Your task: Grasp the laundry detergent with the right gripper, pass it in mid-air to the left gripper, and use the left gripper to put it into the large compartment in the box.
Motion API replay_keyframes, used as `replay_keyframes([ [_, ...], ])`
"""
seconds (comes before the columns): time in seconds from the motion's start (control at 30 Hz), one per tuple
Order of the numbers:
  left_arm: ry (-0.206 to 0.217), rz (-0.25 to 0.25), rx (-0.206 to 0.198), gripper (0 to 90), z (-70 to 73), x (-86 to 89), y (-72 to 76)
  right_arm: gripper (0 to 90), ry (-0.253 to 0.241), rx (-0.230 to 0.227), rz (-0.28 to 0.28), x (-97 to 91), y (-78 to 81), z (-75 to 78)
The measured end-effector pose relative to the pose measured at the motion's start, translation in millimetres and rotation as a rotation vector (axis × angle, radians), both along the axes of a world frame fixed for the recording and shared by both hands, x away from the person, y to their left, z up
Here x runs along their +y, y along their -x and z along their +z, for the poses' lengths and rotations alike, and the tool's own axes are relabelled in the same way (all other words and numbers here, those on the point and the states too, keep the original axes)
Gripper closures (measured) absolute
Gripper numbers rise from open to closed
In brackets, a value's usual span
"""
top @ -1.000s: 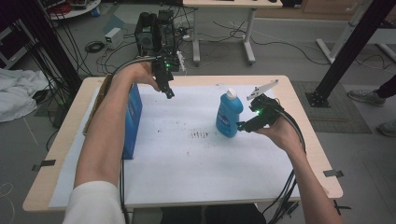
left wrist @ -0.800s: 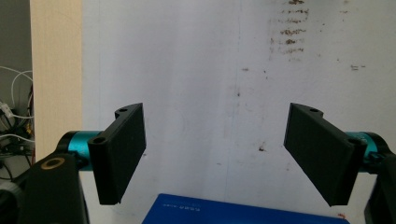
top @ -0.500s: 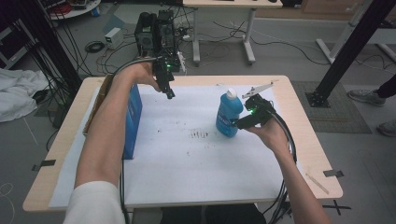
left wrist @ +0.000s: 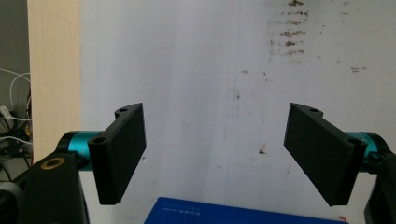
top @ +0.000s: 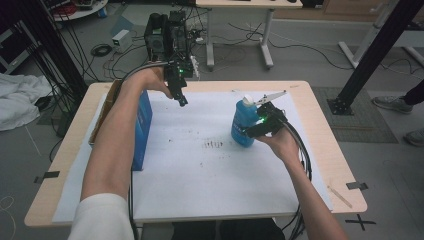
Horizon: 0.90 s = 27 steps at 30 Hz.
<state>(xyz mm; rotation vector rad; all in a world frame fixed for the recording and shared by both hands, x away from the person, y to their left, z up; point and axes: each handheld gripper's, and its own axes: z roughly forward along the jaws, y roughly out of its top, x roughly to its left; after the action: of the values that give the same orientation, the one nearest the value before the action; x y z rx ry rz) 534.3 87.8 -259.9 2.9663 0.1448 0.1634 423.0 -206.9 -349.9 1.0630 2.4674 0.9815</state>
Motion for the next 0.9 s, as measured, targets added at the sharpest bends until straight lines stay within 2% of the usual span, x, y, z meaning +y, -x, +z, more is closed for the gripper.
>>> replay_keyframes([
  [0.07, -0.002, 0.0, 0.001, 21.0, 0.0, 0.2, -0.2, 13.4, -0.007, -0.008, 0.007, 1.3, -2.1, -2.6],
  [0.13, -0.004, 0.002, 0.0, 21.0, -0.3, 0.4, 0.0, 13.4, -0.012, 0.004, -0.023, 3.8, -2.3, -5.5],
  [0.27, -0.002, 0.004, 0.0, 21.0, -0.4, 1.1, 0.2, 13.5, -0.034, -0.013, -0.03, 4.6, -4.0, -9.5],
  [0.33, -0.004, 0.004, -0.001, 21.0, -0.1, 1.4, 0.2, 13.4, -0.026, -0.024, -0.027, 4.6, -4.8, -10.7],
  [0.37, 0.0, 0.004, -0.001, 21.0, -0.3, 1.7, 0.0, 13.5, -0.033, -0.012, -0.046, 6.0, -4.1, -10.6],
  [0.4, 0.0, 0.005, -0.001, 21.0, -0.3, 1.8, 0.0, 13.5, -0.035, -0.024, -0.028, 5.9, -5.5, -11.9],
  [0.63, 0.001, -0.001, -0.003, 21.0, 0.1, 1.5, 0.4, 13.9, -0.042, -0.047, -0.06, 6.3, -5.0, -10.9],
  [0.73, 0.001, -0.001, -0.005, 21.1, 0.1, 1.3, 0.6, 16.7, -0.059, -0.048, -0.057, 5.5, -5.4, -10.5],
  [0.9, -0.001, -0.003, -0.004, 21.0, -0.1, 0.2, 0.9, 17.7, -0.057, -0.049, -0.042, 6.5, -5.4, -11.3],
])
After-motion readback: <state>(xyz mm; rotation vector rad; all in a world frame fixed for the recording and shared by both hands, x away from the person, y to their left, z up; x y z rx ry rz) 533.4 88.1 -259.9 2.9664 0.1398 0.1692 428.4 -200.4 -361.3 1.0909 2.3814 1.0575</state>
